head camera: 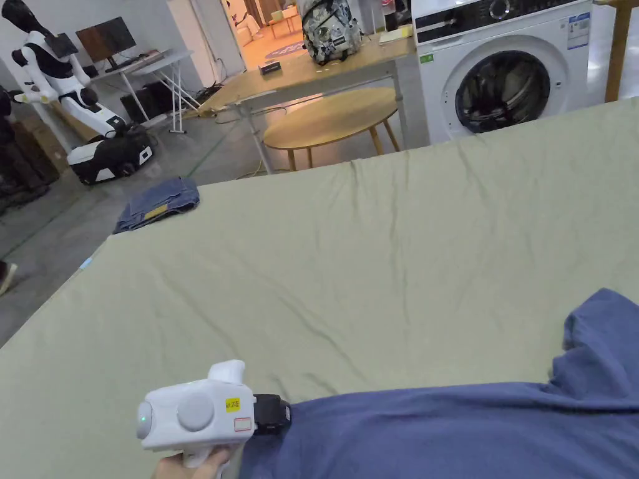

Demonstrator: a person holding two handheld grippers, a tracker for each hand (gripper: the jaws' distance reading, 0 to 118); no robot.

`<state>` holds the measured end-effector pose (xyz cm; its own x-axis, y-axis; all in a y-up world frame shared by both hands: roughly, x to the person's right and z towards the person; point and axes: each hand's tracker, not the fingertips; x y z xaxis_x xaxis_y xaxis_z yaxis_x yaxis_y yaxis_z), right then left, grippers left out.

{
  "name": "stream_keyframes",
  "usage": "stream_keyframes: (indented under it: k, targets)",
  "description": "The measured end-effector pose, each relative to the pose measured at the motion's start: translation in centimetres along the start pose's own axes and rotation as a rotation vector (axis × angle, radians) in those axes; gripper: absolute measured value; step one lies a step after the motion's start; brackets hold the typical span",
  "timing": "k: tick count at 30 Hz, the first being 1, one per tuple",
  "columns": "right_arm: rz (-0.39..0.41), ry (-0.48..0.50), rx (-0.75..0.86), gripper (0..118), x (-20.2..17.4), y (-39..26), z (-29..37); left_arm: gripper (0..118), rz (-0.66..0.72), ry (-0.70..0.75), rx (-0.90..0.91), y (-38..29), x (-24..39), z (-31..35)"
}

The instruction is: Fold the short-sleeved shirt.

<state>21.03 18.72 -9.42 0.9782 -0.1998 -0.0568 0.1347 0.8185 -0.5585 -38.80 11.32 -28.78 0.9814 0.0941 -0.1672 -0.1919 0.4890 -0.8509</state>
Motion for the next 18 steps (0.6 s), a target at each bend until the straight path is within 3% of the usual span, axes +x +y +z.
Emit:
stream_keyframes:
  k: [1,2,3,4,6,7,9,10,13,15,17,18]
  targets:
    - [-0.001,-0.013,-0.005,0,0.4,-0.1,0.1,36,-0.058,0.005,0.043,-0.2,0.7,0.8]
    - [0.0,-0.031,-0.009,0,0.8,-0.2,0.1,4,-0.096,0.01,0.053,0.3,1.3,1.9]
    - [-0.001,-0.032,-0.014,0,1.3,0.0,-0.1,0,-0.103,-0.02,0.027,0.6,1.8,2.3]
    - [-0.002,-0.027,-0.021,0,1.8,0.4,-0.5,0,-0.09,-0.101,-0.006,0.7,2.4,2.1]
    - [-0.005,-0.025,-0.03,0,2.5,2.3,-2.3,0,-0.184,0.022,-0.038,0.4,3.2,0.6]
    - [0.004,-0.021,-0.033,15,2.8,3.4,-3.2,0,-0.211,0.032,-0.043,0.5,3.4,0.1]
    - [0.037,-0.011,-0.101,74,2.7,7.1,-6.0,0,-0.177,0.024,-0.054,0.8,3.5,-0.1]
    - [0.048,-0.022,-0.141,87,2.7,8.6,-7.8,0,-0.15,0.016,-0.063,0.8,3.3,0.0]
    - [0.067,-0.018,-0.226,87,3.1,12.4,-14.4,0,-0.118,-0.009,-0.063,0.9,2.8,0.1]
    - [0.051,-0.014,-0.405,87,3.6,13.7,-20.2,0,-0.063,-0.03,-0.051,0.3,2.7,0.8]
    - [0.057,-0.067,-0.505,87,4.0,13.2,-25.1,0,-0.046,-0.038,-0.045,0.1,2.6,1.0]
    - [0.079,-0.144,-0.558,83,4.2,12.7,-27.0,0,-0.047,-0.04,-0.044,0.0,2.6,1.2]
